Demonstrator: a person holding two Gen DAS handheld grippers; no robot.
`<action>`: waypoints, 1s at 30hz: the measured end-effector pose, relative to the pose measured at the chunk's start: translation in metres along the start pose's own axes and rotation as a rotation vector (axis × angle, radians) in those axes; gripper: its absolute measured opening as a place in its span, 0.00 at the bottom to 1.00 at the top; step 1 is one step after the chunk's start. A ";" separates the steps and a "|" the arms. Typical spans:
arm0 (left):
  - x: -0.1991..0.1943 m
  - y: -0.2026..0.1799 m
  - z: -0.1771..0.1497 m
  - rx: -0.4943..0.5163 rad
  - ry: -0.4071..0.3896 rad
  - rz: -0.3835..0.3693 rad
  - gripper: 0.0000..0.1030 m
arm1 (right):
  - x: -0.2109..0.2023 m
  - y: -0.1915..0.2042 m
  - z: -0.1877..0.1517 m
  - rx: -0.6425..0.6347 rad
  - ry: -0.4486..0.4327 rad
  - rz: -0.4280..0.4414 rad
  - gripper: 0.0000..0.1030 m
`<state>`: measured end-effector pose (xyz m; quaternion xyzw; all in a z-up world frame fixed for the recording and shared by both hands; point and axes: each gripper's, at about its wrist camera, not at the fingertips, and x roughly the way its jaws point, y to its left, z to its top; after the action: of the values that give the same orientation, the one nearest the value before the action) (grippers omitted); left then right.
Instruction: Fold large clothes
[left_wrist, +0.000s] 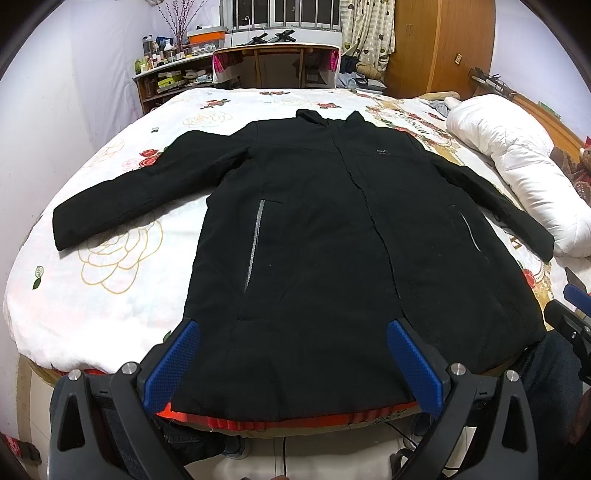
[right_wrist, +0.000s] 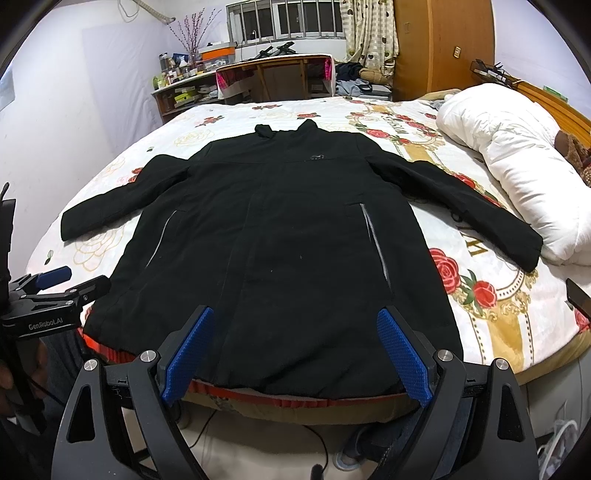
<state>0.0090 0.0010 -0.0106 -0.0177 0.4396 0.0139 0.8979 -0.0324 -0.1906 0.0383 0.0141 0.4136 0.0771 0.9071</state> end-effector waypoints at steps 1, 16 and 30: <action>0.002 0.001 0.000 -0.003 0.003 0.000 1.00 | 0.000 0.000 0.000 0.000 0.000 0.002 0.87; 0.046 0.037 0.024 -0.076 0.025 0.048 1.00 | 0.051 0.010 0.032 -0.060 0.042 0.051 0.87; 0.113 0.148 0.069 -0.312 -0.023 0.168 0.85 | 0.133 0.038 0.083 -0.124 0.055 0.088 0.87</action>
<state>0.1268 0.1527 -0.0602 -0.1197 0.4216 0.1568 0.8851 0.1109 -0.1293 -0.0037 -0.0263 0.4318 0.1426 0.8902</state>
